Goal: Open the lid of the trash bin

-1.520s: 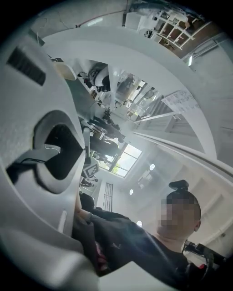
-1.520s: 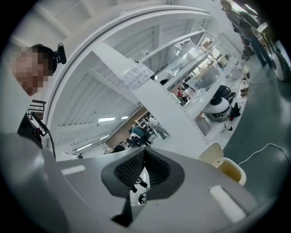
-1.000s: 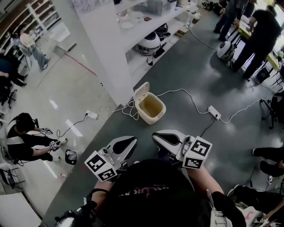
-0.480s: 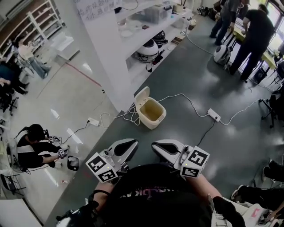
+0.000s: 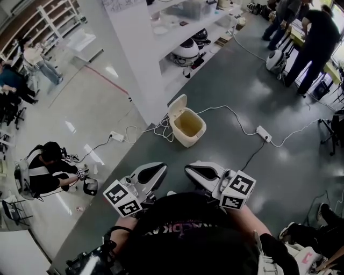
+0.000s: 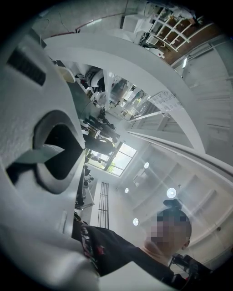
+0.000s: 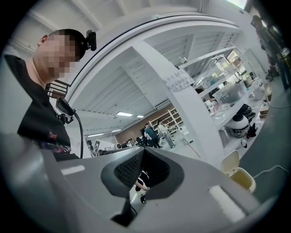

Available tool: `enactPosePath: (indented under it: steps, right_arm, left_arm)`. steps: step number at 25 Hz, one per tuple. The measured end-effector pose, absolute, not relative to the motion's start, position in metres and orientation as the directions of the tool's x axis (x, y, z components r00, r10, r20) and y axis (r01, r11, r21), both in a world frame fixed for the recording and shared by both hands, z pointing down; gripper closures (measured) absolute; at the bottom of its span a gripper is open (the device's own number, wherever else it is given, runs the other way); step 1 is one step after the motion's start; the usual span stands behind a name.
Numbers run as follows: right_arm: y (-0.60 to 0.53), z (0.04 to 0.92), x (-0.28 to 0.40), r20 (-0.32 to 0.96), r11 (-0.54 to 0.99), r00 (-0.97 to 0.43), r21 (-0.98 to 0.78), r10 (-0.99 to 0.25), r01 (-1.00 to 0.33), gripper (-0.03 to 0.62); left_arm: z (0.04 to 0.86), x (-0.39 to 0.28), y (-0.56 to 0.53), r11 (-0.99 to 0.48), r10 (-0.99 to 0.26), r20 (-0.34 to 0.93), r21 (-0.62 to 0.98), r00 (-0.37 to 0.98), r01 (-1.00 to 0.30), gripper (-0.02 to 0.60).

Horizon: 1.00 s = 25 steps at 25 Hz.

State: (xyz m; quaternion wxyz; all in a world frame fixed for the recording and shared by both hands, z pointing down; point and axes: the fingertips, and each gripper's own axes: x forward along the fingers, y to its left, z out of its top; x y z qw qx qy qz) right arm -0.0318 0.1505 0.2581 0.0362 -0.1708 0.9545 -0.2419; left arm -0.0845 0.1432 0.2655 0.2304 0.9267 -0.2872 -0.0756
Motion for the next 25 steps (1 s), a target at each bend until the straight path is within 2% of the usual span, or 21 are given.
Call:
enactPosePath:
  steps: [25]
  right_arm:
    - [0.148, 0.269, -0.031, 0.053, 0.819, -0.944, -0.483, -0.325, -0.309, 0.588]
  left_arm:
    - [0.273, -0.078, 0.136, -0.721, -0.564, -0.041, 0.512, 0.825, -0.468, 0.581]
